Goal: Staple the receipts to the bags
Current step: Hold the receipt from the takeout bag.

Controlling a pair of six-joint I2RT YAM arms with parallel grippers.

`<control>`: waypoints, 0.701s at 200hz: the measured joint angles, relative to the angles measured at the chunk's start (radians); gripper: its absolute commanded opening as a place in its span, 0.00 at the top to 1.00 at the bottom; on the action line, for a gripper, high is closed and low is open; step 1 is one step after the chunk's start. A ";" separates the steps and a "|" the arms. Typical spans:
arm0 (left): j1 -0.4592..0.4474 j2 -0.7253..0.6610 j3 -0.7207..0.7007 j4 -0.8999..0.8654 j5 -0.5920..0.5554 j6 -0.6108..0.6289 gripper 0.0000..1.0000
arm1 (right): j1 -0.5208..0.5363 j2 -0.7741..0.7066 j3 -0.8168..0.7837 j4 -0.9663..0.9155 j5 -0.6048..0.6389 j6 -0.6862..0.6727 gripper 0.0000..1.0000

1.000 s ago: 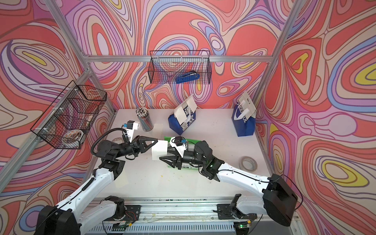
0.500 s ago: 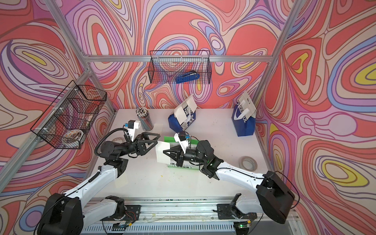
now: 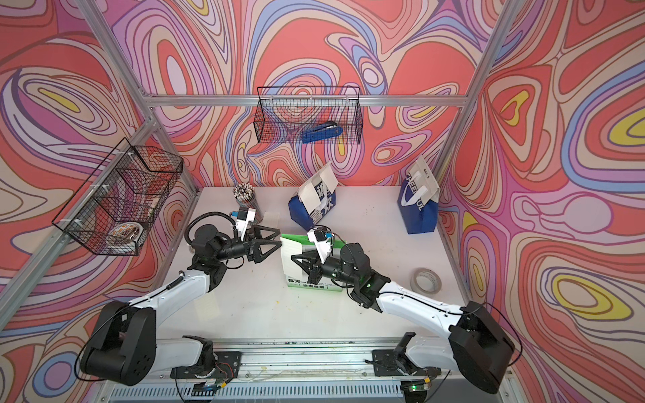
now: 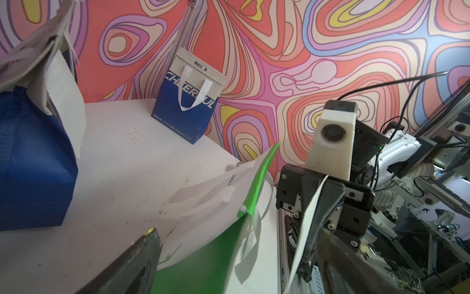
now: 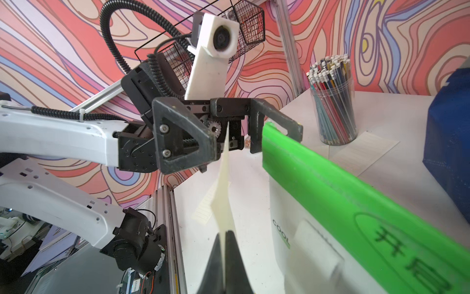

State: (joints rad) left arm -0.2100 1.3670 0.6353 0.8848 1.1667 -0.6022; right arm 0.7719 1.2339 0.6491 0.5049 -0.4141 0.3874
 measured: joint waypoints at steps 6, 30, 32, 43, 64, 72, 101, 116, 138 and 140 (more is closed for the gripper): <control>-0.001 0.027 0.012 0.027 0.013 -0.012 0.22 | -0.005 0.003 -0.002 0.003 0.000 0.003 1.00; -0.006 0.143 0.069 0.197 0.065 -0.116 0.39 | -0.025 0.008 -0.008 0.005 0.000 0.016 1.00; -0.008 0.150 0.073 0.205 0.068 -0.122 0.39 | -0.026 0.008 -0.008 0.005 0.000 0.016 1.00; -0.015 0.190 0.105 0.252 0.092 -0.159 0.38 | -0.031 0.008 -0.012 0.005 0.003 0.021 1.00; -0.035 0.215 0.123 0.303 0.120 -0.193 0.38 | -0.035 0.009 -0.014 0.002 0.009 0.025 1.00; -0.040 0.215 0.123 0.316 0.129 -0.200 0.38 | -0.036 0.012 -0.013 0.002 0.010 0.025 1.00; -0.046 0.214 0.123 0.344 0.146 -0.208 0.50 | -0.041 0.044 -0.011 0.006 0.010 0.029 1.00; -0.046 0.215 0.123 0.349 0.150 -0.212 0.54 | -0.044 0.064 -0.011 0.013 0.009 0.039 1.00; -0.046 0.216 0.123 0.355 0.159 -0.214 0.54 | -0.047 0.078 -0.008 0.020 0.009 0.050 1.00; -0.046 0.216 0.123 0.355 0.160 -0.214 0.54 | -0.047 0.078 -0.007 0.020 0.009 0.050 1.00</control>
State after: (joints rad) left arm -0.2558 1.5829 0.7582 1.2396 1.3266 -0.8162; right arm 0.7246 1.3121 0.6422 0.5247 -0.4049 0.4377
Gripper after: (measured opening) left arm 0.461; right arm 0.044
